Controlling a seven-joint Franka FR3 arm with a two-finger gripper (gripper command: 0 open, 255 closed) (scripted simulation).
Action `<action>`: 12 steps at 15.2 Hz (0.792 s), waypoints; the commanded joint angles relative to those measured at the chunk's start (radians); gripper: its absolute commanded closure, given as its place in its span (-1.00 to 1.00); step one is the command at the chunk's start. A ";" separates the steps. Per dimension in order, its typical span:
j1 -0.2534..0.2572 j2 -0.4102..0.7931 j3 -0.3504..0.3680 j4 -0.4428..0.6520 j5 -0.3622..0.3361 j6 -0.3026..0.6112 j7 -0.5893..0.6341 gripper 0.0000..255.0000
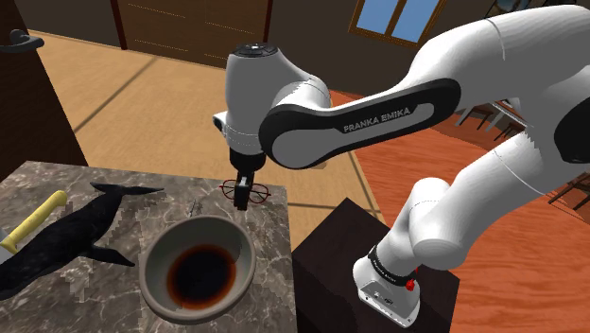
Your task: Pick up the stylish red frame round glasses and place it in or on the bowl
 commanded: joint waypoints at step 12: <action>-0.001 0.005 0.000 -0.004 -0.002 0.010 0.000 1.00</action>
